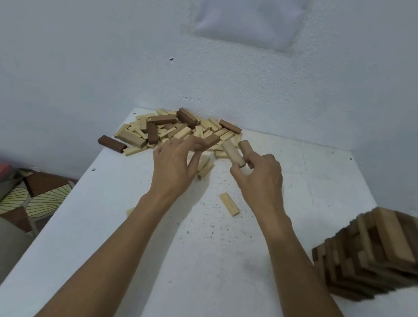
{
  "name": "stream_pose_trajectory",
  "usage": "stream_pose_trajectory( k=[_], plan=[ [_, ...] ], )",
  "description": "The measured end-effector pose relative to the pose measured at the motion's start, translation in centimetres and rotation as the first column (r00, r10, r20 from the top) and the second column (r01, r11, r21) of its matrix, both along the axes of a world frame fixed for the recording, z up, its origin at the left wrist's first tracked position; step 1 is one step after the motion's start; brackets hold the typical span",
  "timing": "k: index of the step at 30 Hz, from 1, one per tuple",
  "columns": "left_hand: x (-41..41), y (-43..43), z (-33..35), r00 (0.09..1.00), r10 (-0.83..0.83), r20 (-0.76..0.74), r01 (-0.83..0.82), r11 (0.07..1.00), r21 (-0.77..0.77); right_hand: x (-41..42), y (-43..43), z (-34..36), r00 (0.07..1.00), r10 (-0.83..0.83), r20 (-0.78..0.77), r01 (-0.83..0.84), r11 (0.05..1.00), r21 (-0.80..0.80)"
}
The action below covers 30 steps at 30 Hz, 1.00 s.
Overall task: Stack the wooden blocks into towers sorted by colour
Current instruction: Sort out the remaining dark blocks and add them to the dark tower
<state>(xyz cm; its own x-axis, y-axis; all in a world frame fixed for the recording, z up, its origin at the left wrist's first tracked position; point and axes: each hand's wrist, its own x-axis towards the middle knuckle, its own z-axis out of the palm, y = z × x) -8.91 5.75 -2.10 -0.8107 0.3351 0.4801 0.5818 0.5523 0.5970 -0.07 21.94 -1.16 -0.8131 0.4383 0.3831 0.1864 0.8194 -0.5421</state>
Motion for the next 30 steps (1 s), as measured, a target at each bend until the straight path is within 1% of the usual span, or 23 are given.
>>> stream_pose_trajectory(
  k=[3, 8, 12, 14, 18, 22, 26, 30],
  plan=[
    [3.3, -2.1, 0.5, 0.996, -0.019, 0.091, 0.015, 0.999, 0.041, 4.2, -2.1, 0.8, 0.998, 0.06, -0.001, -0.06, 0.998, 0.009],
    [8.3, -5.7, -0.5, 0.98, -0.007, 0.199, 0.005, 1.0, 0.011, 9.2, -3.5, -0.6, 0.982, 0.158, 0.102, -0.156, 0.987, -0.027],
    [10.9, -7.5, -1.4, 0.963, -0.046, 0.264, 0.053, 0.998, -0.019, 12.5, -4.1, -2.2, 0.907, 0.366, 0.208, -0.357, 0.931, -0.08],
    [11.8, -7.8, -1.4, 0.955, -0.064, 0.289, 0.075, 0.997, -0.027, 13.6, -4.4, -2.7, 0.875, 0.426, 0.229, -0.421, 0.904, -0.072],
    [12.9, -8.2, -1.6, 0.927, -0.118, 0.357, 0.14, 0.989, -0.037, 14.7, -4.4, -2.9, 0.868, 0.442, 0.229, -0.441, 0.896, -0.054],
    [13.3, -8.0, -1.4, 0.923, -0.169, 0.347, 0.204, 0.976, -0.069, 15.4, -4.2, -2.7, 0.863, 0.463, 0.2, -0.461, 0.885, -0.062],
    [13.3, -8.0, -1.5, 0.92, -0.225, 0.321, 0.282, 0.949, -0.141, 15.4, -4.4, -2.7, 0.872, 0.467, 0.147, -0.464, 0.884, -0.056],
    [13.7, -8.4, -1.7, 0.899, -0.282, 0.335, 0.347, 0.925, -0.151, 14.9, -4.4, -2.9, 0.874, 0.465, 0.141, -0.464, 0.885, -0.047]
  ],
)
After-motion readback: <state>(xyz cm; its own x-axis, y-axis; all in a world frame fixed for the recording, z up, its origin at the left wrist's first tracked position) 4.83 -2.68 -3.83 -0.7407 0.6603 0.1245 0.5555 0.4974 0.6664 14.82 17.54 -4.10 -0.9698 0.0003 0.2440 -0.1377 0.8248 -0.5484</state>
